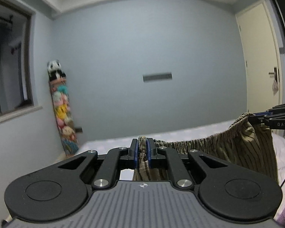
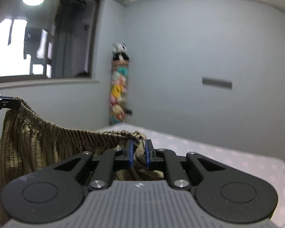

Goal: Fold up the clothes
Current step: 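Lift the striped garment by its hem with both grippers, shaking it out, then lay the striped garment flat on the sheet with both grippers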

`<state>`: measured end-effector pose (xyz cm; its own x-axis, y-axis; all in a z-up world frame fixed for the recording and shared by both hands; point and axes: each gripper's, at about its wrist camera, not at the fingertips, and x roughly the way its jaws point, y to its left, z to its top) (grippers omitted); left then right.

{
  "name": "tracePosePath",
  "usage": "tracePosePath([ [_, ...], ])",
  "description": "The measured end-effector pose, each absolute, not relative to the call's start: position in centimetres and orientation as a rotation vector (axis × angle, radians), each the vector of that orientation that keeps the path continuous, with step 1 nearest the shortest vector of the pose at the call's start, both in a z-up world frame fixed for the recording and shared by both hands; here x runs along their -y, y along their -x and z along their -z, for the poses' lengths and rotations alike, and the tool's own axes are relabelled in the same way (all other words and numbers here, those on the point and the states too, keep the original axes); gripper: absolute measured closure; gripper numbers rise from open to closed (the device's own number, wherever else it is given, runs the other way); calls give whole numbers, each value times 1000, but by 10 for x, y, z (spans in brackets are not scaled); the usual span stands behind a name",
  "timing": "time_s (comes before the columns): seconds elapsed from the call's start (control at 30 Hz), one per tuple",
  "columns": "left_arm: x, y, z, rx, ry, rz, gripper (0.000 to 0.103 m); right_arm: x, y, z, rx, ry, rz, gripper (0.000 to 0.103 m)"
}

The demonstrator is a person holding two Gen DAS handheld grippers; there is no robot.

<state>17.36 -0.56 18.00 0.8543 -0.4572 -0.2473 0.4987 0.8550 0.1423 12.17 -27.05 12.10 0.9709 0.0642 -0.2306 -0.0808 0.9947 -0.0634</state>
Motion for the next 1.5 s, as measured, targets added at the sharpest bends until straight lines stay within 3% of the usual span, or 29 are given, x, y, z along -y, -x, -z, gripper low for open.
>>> tracePosePath([
  [0.27, 72, -281, -158, -254, -220, 486, 96, 311, -198, -99, -305, 127, 52, 90],
  [0.43, 73, -283, -203, -121, -209, 503, 96, 329, -202, -147, -200, 147, 101, 90],
  [0.6, 67, -263, -202, -84, -229, 557, 96, 332, -172, -153, -168, 190, 84, 90],
  [0.7, 62, -249, -152, -168, -269, 585, 96, 331, -162, -126, -229, 207, 51, 90],
  [1.13, 35, -175, 69, -611, -375, 671, 96, 319, -104, 107, -766, 102, -102, 90],
  [1.5, 36, -155, 144, -827, -394, 623, 94, 301, -114, 182, -1025, 35, -101, 89],
])
